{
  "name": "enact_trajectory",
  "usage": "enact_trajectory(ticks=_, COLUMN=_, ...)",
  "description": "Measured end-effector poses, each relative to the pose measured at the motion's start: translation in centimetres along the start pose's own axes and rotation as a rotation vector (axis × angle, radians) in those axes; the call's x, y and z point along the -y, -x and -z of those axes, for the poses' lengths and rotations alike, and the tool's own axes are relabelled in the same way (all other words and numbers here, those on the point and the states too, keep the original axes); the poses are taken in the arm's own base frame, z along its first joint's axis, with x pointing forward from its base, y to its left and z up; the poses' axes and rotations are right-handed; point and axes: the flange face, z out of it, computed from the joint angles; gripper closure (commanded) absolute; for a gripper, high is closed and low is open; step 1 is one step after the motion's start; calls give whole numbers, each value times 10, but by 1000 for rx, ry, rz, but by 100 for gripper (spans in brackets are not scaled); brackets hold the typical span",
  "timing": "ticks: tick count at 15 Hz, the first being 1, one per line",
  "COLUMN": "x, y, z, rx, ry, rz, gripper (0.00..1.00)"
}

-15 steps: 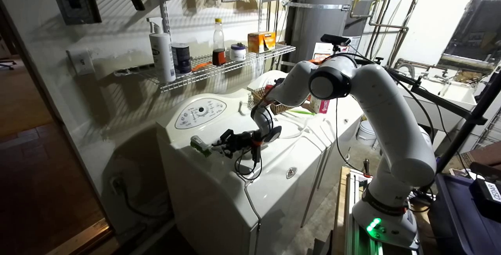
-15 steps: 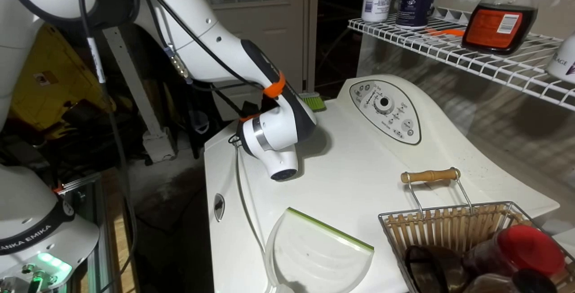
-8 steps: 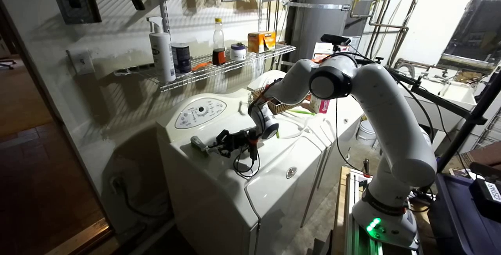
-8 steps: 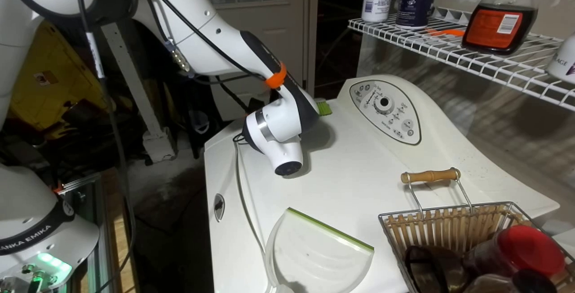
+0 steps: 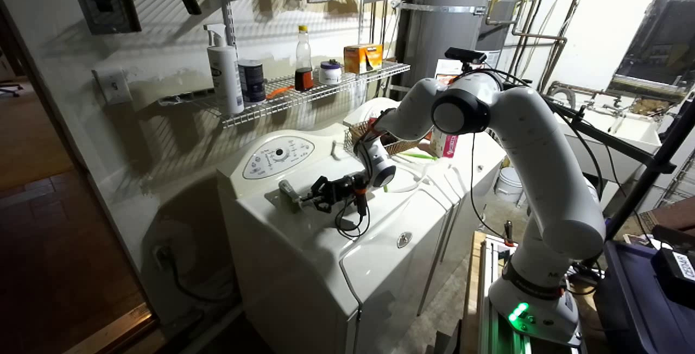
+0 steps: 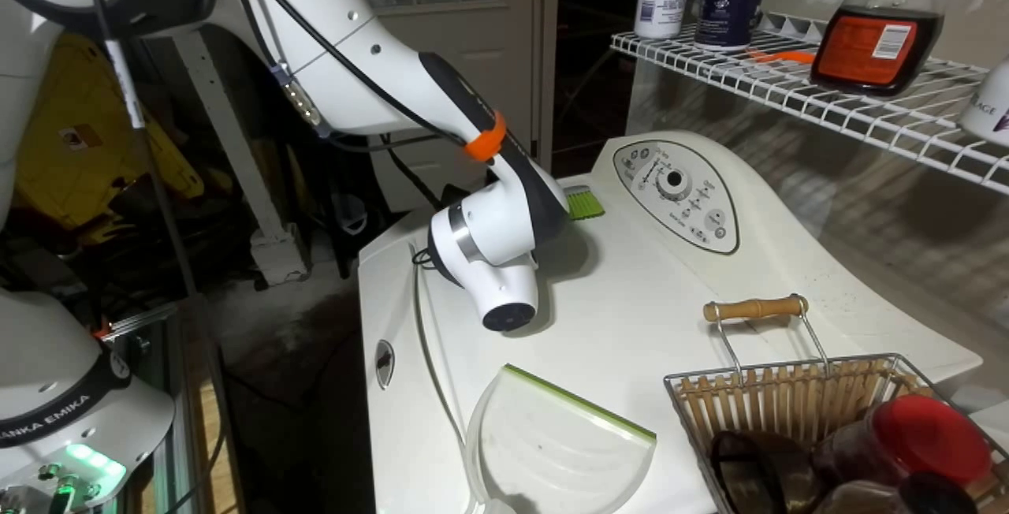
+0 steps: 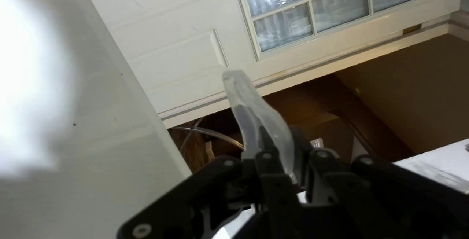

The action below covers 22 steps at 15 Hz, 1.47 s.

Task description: Use the brush to sweep the top of the washer

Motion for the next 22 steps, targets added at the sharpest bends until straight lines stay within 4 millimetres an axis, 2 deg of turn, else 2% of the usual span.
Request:
enact_trajectory(ticks=4, x=-3, y=9, z=31, rx=-14, ry=53, rz=-16, gripper=96)
enact_trajectory(ticks=8, x=-5, y=15, z=71, rx=-51, ry=108, rz=-31, gripper=96)
enact_trajectory(ticks=15, x=7, y=13, z=130, rx=-177, ry=179, rz=-15, gripper=96)
enact_trajectory(ticks=18, x=18, y=13, z=140, rx=-194, ry=161, rz=-10, gripper=96)
enact_trajectory(ticks=22, x=39, y=20, z=128, rx=-133, ry=85, rz=-18, gripper=96)
